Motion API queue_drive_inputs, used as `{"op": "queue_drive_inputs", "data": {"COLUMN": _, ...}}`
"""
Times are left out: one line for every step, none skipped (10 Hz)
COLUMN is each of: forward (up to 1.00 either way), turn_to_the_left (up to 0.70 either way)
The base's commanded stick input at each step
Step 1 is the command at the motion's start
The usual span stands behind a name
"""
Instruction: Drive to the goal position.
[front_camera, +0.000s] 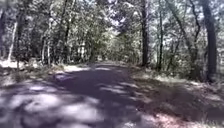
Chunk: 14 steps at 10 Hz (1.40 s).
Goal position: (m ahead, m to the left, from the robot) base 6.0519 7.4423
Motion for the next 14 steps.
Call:
{"op": "queue_drive_inputs", "data": {"forward": 0.45, "turn_to_the_left": -0.2}}
{"op": "queue_drive_inputs", "data": {"forward": 0.45, "turn_to_the_left": -0.18}}
{"op": "queue_drive_inputs", "data": {"forward": 0.45, "turn_to_the_left": -0.07}}
{"op": "queue_drive_inputs", "data": {"forward": 0.45, "turn_to_the_left": 0.0}}
{"op": "queue_drive_inputs", "data": {"forward": 0.45, "turn_to_the_left": 0.0}}
{"op": "queue_drive_inputs", "data": {"forward": 0.45, "turn_to_the_left": 0.0}}
{"op": "queue_drive_inputs", "data": {"forward": 0.45, "turn_to_the_left": 0.0}}
{"op": "queue_drive_inputs", "data": {"forward": 0.45, "turn_to_the_left": 0.0}}
{"op": "queue_drive_inputs", "data": {"forward": 0.45, "turn_to_the_left": 0.0}}
{"op": "queue_drive_inputs", "data": {"forward": 0.45, "turn_to_the_left": 0.0}}
{"op": "queue_drive_inputs", "data": {"forward": 0.45, "turn_to_the_left": 0.0}}
{"op": "queue_drive_inputs", "data": {"forward": 0.45, "turn_to_the_left": 0.0}}
{"op": "queue_drive_inputs", "data": {"forward": 0.45, "turn_to_the_left": 0.0}}
{"op": "queue_drive_inputs", "data": {"forward": 0.45, "turn_to_the_left": 0.0}}
